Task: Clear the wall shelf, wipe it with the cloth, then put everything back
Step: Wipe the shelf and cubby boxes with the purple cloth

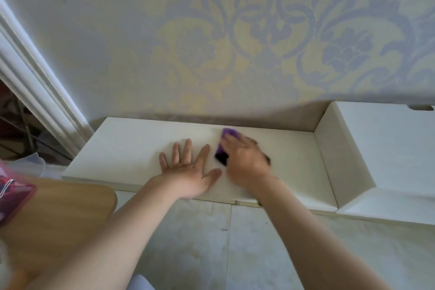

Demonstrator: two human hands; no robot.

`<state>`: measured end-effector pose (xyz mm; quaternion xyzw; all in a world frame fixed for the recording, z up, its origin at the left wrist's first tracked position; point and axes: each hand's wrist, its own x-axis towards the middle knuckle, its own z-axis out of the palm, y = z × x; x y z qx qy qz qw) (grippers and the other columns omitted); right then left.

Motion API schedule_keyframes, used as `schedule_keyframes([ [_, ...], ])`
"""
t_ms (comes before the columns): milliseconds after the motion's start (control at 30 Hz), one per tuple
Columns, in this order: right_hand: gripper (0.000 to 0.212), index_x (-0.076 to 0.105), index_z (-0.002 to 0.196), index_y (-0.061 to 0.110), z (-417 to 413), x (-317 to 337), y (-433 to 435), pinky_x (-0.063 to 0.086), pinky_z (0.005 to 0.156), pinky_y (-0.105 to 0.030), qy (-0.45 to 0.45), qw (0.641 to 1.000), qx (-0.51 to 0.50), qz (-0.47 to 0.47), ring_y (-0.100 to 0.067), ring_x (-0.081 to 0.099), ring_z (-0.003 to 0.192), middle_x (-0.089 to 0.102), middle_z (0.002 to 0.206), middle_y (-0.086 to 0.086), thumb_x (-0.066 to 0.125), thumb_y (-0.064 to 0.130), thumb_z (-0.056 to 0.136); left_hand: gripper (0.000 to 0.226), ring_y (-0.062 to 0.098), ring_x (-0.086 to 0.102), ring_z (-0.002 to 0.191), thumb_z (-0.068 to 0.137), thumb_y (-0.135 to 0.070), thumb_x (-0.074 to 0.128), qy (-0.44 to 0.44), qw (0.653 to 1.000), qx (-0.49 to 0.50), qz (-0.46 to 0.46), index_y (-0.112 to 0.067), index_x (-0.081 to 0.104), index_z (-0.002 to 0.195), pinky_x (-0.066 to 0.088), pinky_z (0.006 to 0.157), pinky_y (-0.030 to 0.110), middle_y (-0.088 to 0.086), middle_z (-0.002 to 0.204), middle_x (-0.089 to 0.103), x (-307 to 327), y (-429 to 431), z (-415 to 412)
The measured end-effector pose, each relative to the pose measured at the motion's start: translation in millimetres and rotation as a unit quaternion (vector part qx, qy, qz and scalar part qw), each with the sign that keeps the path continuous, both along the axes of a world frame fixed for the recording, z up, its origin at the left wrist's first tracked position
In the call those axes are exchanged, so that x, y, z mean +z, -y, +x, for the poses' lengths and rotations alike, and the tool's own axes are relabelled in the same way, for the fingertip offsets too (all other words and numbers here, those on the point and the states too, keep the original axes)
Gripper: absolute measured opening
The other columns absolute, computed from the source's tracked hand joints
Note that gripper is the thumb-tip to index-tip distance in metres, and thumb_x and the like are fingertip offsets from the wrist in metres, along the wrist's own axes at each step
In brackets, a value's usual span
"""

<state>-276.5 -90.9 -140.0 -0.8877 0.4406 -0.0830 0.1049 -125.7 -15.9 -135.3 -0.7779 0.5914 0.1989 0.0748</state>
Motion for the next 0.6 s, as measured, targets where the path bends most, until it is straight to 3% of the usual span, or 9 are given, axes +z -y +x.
schedule_keyframes([
  [100, 0.058, 0.034, 0.155, 0.023, 15.2, 0.0, -9.0, 0.012, 0.119, -0.027, 0.021, 0.996, 0.078, 0.037, -0.02, 0.019, 0.151, 0.03, 0.163, 0.005, 0.043, 0.015, 0.099, 0.088, 0.024, -0.025, 0.151, 0.09, -0.06, 0.04, -0.044, 0.999, -0.002, -0.014, -0.04, -0.015, 0.155, -0.01, 0.121, 0.053, -0.003, 0.165, -0.024, 6.9, -3.6, 13.9],
  [167, 0.056, 0.046, 0.149, 0.024, 3.2, 10.7, -3.9, 0.025, 0.114, -0.026, 0.089, 0.986, 0.057, 0.127, -0.023, 0.035, 0.144, 0.045, 0.153, 0.0, 0.045, 0.006, 0.095, 0.089, 0.02, -0.012, 0.154, 0.089, -0.046, 0.046, -0.078, 0.996, 0.006, -0.034, -0.033, -0.008, 0.158, -0.001, 0.124, 0.049, -0.005, 0.168, -0.011, 20.1, -7.0, 21.3],
  [233, 0.061, 0.054, 0.141, 0.023, -7.2, 26.3, -6.6, 0.036, 0.112, -0.028, 0.207, 0.947, 0.031, 0.242, -0.018, 0.049, 0.132, 0.058, 0.139, 0.001, 0.045, -0.004, 0.087, 0.075, 0.023, 0.014, 0.152, 0.092, -0.037, 0.046, -0.125, 0.987, 0.023, -0.102, -0.024, 0.014, 0.158, 0.018, 0.122, 0.045, 0.0, 0.165, 0.015, 33.2, -5.4, 17.7],
  [300, 0.063, 0.06, 0.134, 0.016, -15.3, 38.0, -12.5, 0.039, 0.113, -0.031, 0.367, 0.884, -0.015, 0.289, -0.012, 0.051, 0.131, 0.061, 0.13, 0.004, 0.039, -0.013, 0.083, 0.051, 0.029, 0.041, 0.136, 0.091, -0.031, 0.042, -0.147, 0.971, -0.009, -0.186, -0.016, 0.045, 0.14, 0.036, 0.111, 0.04, 0.008, 0.144, 0.042, 38.9, -1.9, 1.6],
  [367, 0.057, 0.064, 0.123, 0.014, -29.6, 42.9, -14.8, 0.043, 0.107, -0.031, 0.427, 0.874, -0.091, 0.215, -0.016, 0.054, 0.128, 0.065, 0.124, 0.002, 0.035, -0.014, 0.082, 0.038, 0.033, 0.052, 0.116, 0.088, -0.028, 0.04, -0.108, 0.964, -0.087, -0.225, -0.012, 0.056, 0.119, 0.045, 0.098, 0.042, 0.01, 0.123, 0.052, 32.3, 3.6, -21.6],
  [433, 0.053, 0.063, 0.123, 0.013, -50.1, 43.0, -14.3, 0.045, 0.097, -0.031, 0.339, 0.921, -0.159, 0.105, -0.022, 0.055, 0.122, 0.063, 0.127, -0.003, 0.037, -0.009, 0.083, 0.037, 0.035, 0.052, 0.114, 0.093, -0.03, 0.044, -0.019, 0.958, -0.147, -0.245, -0.008, 0.056, 0.121, 0.044, 0.097, 0.042, 0.012, 0.124, 0.054, 15.2, 12.9, -45.1],
  [500, 0.049, 0.058, 0.128, 0.009, -68.9, 32.7, -10.5, 0.045, 0.09, -0.033, 0.174, 0.963, -0.201, 0.04, -0.029, 0.053, 0.119, 0.058, 0.133, -0.008, 0.041, -0.005, 0.084, 0.051, 0.038, 0.041, 0.13, 0.098, -0.039, 0.041, 0.045, 0.959, -0.146, -0.237, -0.006, 0.047, 0.135, 0.034, 0.11, 0.045, 0.014, 0.136, 0.048, 3.2, 22.8, -66.3],
  [567, 0.042, 0.055, 0.124, 0.006, -81.3, 17.0, -4.3, 0.043, 0.093, -0.036, 0.062, 0.975, -0.21, 0.021, -0.033, 0.049, 0.121, 0.053, 0.134, -0.011, 0.041, -0.001, 0.085, 0.065, 0.041, 0.017, 0.147, 0.1, -0.046, 0.032, 0.068, 0.969, -0.121, -0.205, -0.005, 0.031, 0.149, 0.016, 0.12, 0.051, 0.015, 0.152, 0.034, -3.1, 30.3, -80.2],
  [600, 0.04, 0.052, 0.126, 0.006, -85.3, 9.2, -0.2, 0.039, 0.102, -0.038, 0.028, 0.977, -0.209, 0.014, -0.033, 0.044, 0.129, 0.049, 0.14, -0.012, 0.04, 0.003, 0.088, 0.068, 0.042, 0.009, 0.15, 0.1, -0.048, 0.027, 0.073, 0.971, -0.117, -0.197, -0.004, 0.026, 0.152, 0.01, 0.122, 0.053, 0.016, 0.157, 0.027, -7.2, 33.1, -83.4],
])
